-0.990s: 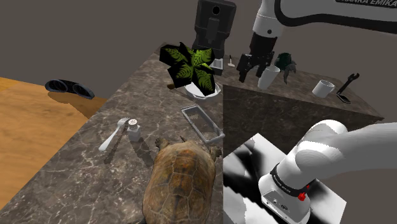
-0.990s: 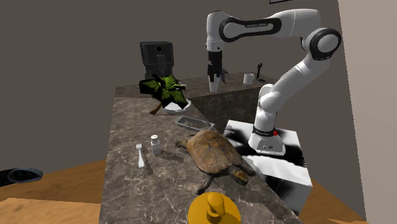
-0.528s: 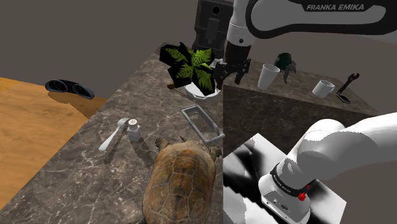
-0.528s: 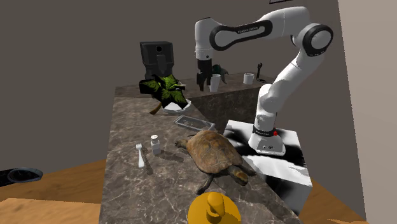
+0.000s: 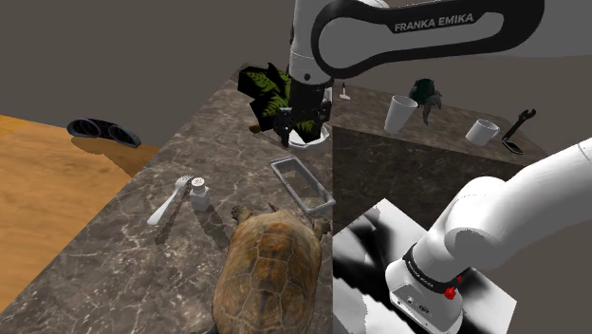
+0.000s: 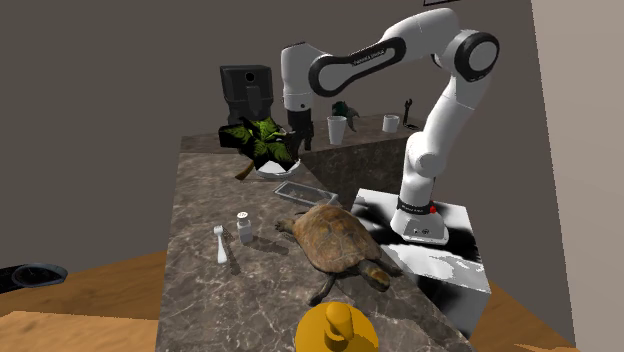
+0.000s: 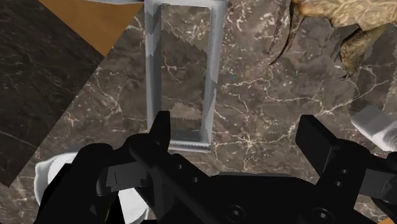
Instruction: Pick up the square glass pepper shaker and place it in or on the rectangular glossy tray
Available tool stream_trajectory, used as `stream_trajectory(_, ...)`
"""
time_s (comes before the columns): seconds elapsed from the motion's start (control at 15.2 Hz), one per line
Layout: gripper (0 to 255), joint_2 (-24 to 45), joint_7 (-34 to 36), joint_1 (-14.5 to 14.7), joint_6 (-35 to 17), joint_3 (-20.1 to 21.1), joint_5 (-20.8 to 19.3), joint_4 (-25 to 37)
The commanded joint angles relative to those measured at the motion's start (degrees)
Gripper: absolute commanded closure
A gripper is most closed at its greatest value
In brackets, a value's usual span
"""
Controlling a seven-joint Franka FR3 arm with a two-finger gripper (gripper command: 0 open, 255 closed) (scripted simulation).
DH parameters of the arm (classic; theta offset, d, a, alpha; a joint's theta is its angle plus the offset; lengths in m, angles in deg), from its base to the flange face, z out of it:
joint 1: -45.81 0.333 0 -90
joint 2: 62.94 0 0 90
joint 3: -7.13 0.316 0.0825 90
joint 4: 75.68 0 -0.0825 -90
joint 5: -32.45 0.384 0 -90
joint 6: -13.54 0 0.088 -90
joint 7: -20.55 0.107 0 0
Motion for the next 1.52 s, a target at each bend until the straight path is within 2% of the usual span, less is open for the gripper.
stream_trajectory(0.0, 0, 3.41, 1.85, 0.43, -1.54, 1.51, -0.17, 1.95)
stream_trajectory(0.33, 0, 12.85, 7.2, 1.74, -4.72, 5.28, -1.95, 8.1)
stream_trajectory(0.66, 0, 23.05, 12.85, 3.76, -6.54, 8.08, -5.5, 15.95)
stream_trajectory(1.25, 0, 41.84, 21.28, 10.43, -5.66, 9.55, -13.25, 34.13)
stream_trajectory(1.45, 0, 42.51, 21.52, 10.51, -7.69, 9.31, -13.62, 32.71)
